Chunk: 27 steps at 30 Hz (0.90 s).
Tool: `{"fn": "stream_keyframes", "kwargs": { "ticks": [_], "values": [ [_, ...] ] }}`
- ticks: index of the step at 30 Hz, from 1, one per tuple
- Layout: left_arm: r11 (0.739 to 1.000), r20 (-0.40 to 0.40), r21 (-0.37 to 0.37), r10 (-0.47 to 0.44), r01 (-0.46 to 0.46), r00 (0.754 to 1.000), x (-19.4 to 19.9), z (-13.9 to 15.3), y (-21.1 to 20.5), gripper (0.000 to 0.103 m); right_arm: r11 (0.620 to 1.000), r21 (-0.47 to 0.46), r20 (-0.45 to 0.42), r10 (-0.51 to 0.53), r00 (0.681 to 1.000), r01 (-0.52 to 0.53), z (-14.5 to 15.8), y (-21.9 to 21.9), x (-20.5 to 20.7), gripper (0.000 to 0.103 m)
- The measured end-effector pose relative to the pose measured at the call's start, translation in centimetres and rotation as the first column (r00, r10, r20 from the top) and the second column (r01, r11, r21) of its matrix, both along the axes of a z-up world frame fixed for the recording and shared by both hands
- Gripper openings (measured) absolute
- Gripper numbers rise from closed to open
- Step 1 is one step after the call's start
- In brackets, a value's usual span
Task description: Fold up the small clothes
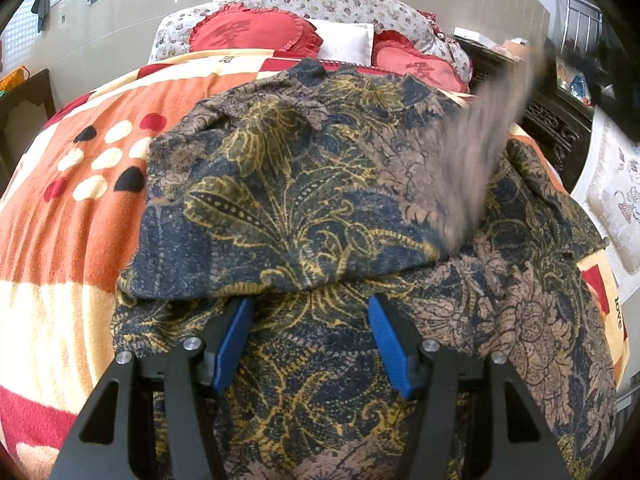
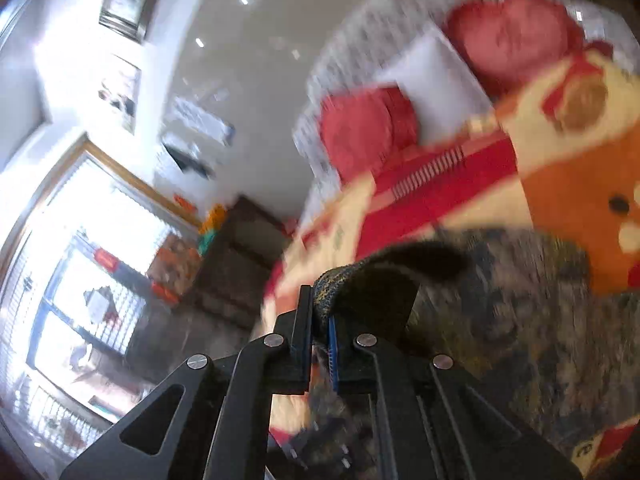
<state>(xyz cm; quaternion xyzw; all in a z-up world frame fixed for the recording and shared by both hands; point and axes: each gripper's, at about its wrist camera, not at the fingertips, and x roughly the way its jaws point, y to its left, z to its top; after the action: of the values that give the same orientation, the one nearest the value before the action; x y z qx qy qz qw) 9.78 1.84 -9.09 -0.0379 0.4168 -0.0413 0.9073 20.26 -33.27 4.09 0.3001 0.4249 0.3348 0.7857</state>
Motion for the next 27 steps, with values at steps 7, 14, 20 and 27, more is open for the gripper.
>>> {"fn": "stream_keyframes", "kwargs": {
  "ticks": [7, 14, 20, 27],
  "values": [
    [1.000, 0.000, 0.000, 0.000, 0.000, 1.000, 0.0, 0.0, 0.0, 0.063, 0.950, -0.308, -0.331, -0.167, 0.929, 0.062, -14.7, -3.4, -2.6, 0.021],
    [1.000, 0.000, 0.002, 0.002, -0.002, 1.000, 0.1, 0.0, 0.0, 0.063, 0.928, -0.359, -0.304, -0.217, 0.927, 0.100, -14.0, -5.6, -3.4, 0.021],
    [1.000, 0.000, 0.002, 0.003, -0.003, 1.000, 0.1, 0.0, 0.0, 0.063, 0.829, -0.543, -0.250, -0.309, 0.918, 0.131, -12.8, -8.5, -3.5, 0.021],
    [1.000, 0.000, 0.003, 0.003, -0.003, 1.000, 0.1, 0.0, 0.0, 0.064, 0.720, -0.694, -0.166, -0.209, 0.964, 0.036, -11.5, -6.3, -3.5, 0.023]
  ]
}}
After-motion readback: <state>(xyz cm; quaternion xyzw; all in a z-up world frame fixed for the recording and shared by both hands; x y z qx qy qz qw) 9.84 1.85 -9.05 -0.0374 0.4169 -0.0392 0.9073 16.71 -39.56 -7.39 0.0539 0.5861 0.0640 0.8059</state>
